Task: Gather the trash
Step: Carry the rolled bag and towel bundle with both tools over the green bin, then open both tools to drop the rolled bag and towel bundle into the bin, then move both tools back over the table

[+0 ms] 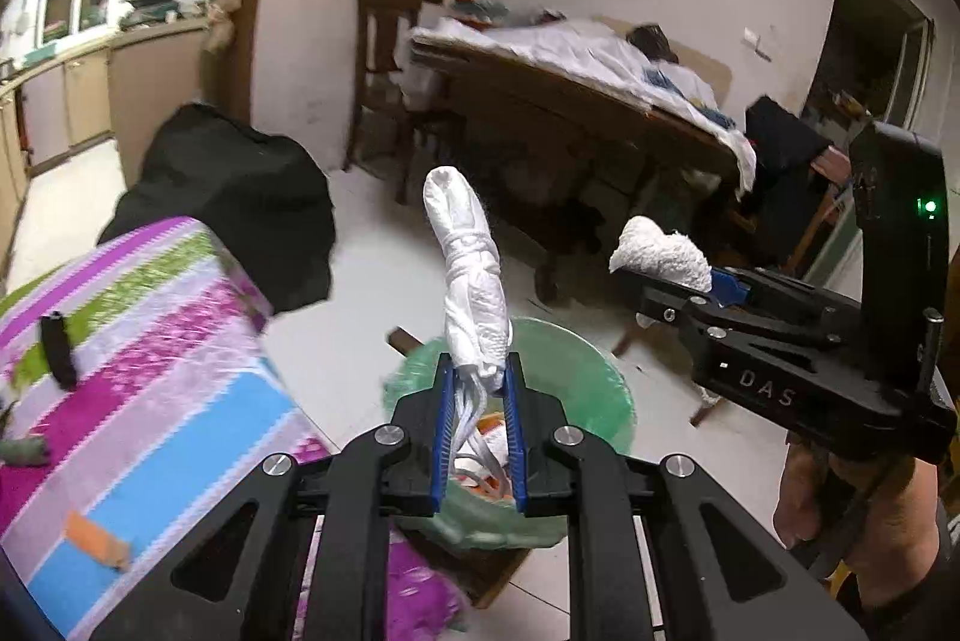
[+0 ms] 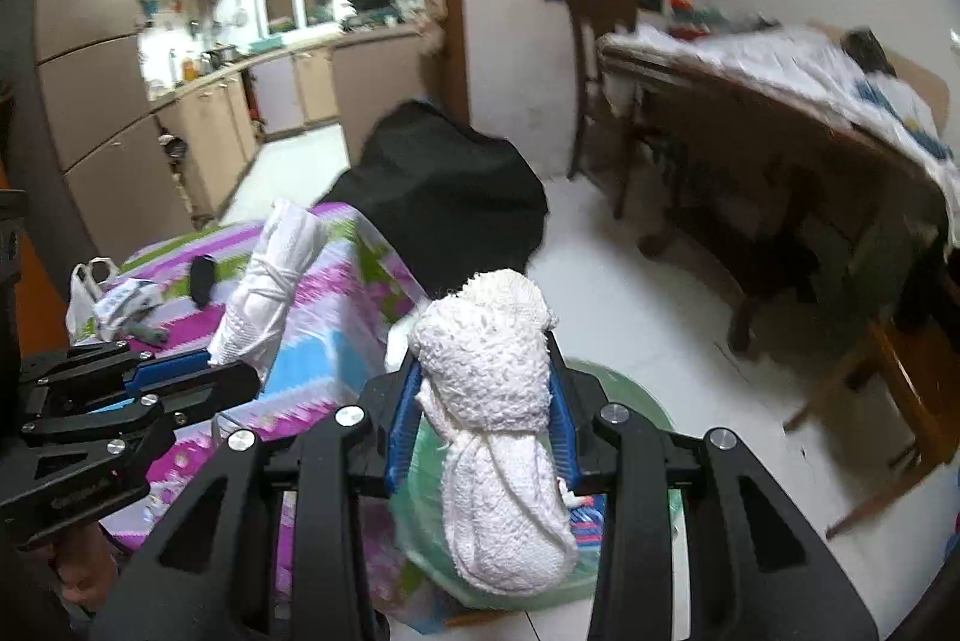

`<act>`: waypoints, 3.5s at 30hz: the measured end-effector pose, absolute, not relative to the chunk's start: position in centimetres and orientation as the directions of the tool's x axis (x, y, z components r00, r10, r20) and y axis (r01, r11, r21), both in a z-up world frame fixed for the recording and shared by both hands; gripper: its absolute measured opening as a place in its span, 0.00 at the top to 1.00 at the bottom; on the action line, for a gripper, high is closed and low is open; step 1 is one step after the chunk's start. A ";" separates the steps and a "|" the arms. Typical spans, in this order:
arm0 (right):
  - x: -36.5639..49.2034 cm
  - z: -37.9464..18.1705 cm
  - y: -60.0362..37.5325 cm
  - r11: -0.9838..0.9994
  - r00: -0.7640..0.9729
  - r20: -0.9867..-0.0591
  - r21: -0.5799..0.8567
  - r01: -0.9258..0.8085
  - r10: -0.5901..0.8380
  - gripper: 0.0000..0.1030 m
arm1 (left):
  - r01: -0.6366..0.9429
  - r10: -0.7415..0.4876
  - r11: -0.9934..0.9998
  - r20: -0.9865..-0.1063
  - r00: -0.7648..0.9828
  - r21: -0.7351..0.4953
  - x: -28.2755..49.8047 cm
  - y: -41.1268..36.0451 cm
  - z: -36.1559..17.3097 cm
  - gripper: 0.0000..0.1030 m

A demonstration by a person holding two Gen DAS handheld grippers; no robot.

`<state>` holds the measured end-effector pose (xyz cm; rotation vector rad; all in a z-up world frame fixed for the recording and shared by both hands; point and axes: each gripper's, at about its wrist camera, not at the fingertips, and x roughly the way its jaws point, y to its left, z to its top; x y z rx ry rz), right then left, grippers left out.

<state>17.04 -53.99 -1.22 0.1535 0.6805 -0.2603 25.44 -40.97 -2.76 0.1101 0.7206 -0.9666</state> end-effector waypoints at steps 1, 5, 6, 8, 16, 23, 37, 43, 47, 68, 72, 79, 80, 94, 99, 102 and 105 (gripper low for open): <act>17.1 -1.6 -54.3 0.954 0.737 -0.648 0.056 0.295 -0.190 0.66 | 0.786 -0.711 0.575 -0.615 0.342 -0.228 25.5 -42.0 -3.2 0.84; 17.5 -3.7 -57.2 0.943 0.688 -0.705 0.083 0.323 -0.174 0.66 | 0.794 -0.692 0.557 -0.664 0.283 -0.242 26.6 -45.4 -5.5 0.84; 17.7 -4.1 -57.4 0.941 0.680 -0.713 0.087 0.327 -0.170 0.66 | 0.794 -0.687 0.556 -0.673 0.274 -0.245 27.0 -45.6 -6.0 0.84; 17.9 -5.0 -58.5 0.936 0.661 -0.732 0.093 0.338 -0.166 0.66 | 0.793 -0.674 0.555 -0.694 0.252 -0.251 27.8 -46.7 -7.2 0.84; 19.0 -7.8 -61.0 0.921 0.607 -0.785 0.135 0.365 -0.126 0.66 | 0.776 -0.618 0.579 -0.756 0.217 -0.250 30.0 -50.2 -11.9 0.84; 19.4 -10.2 -62.2 0.916 0.578 -0.809 0.141 0.375 -0.112 0.66 | 0.768 -0.588 0.591 -0.783 0.202 -0.246 31.1 -51.4 -14.9 0.84; 19.7 -11.6 -63.5 0.914 0.566 -0.816 0.138 0.383 -0.114 0.66 | 0.774 -0.576 0.591 -0.789 0.211 -0.225 31.1 -52.8 -15.5 0.84; 19.8 -11.6 -63.5 0.914 0.566 -0.817 0.141 0.381 -0.110 0.66 | 0.768 -0.572 0.599 -0.792 0.213 -0.227 31.4 -52.7 -15.5 0.84; 19.7 -11.8 -63.6 0.915 0.569 -0.816 0.142 0.378 -0.108 0.66 | 0.769 -0.572 0.598 -0.793 0.211 -0.227 31.3 -52.8 -15.4 0.84; 18.5 -12.1 -62.9 0.923 0.574 -0.812 0.133 0.362 -0.108 0.66 | 0.736 -0.548 0.625 -0.817 0.177 -0.259 33.3 -53.7 -16.1 0.83; 18.4 -12.3 -63.2 0.920 0.573 -0.812 0.136 0.367 -0.109 0.64 | 0.737 -0.546 0.626 -0.818 0.182 -0.254 33.3 -53.8 -16.2 0.83; 18.3 -11.9 -63.6 0.911 0.598 -0.794 0.157 0.382 -0.114 0.51 | 0.732 -0.537 0.635 -0.823 0.186 -0.248 33.4 -53.7 -16.6 0.63; 18.2 -11.9 -63.6 0.910 0.598 -0.793 0.159 0.383 -0.114 0.51 | 0.731 -0.536 0.636 -0.823 0.188 -0.248 33.5 -53.6 -16.7 0.62; 15.8 -9.9 -61.1 0.923 0.665 -0.738 0.171 0.345 -0.112 0.33 | 0.756 -0.544 0.623 -0.805 0.236 -0.199 32.0 -48.6 -14.9 0.50; 12.9 -8.3 -56.4 0.939 0.764 -0.643 0.228 0.259 -0.055 0.16 | 0.759 -0.542 0.643 -0.762 0.355 -0.104 32.5 -39.7 -12.1 0.33; 12.1 -8.5 -53.4 0.947 0.787 -0.618 0.250 0.199 -0.002 0.14 | 0.703 -0.512 0.709 -0.727 0.458 -0.057 34.3 -31.2 -10.3 0.27; 12.3 -9.4 -50.7 0.952 0.781 -0.622 0.267 0.153 0.049 0.13 | 0.607 -0.456 0.794 -0.693 0.558 -0.033 37.0 -22.8 -8.9 0.21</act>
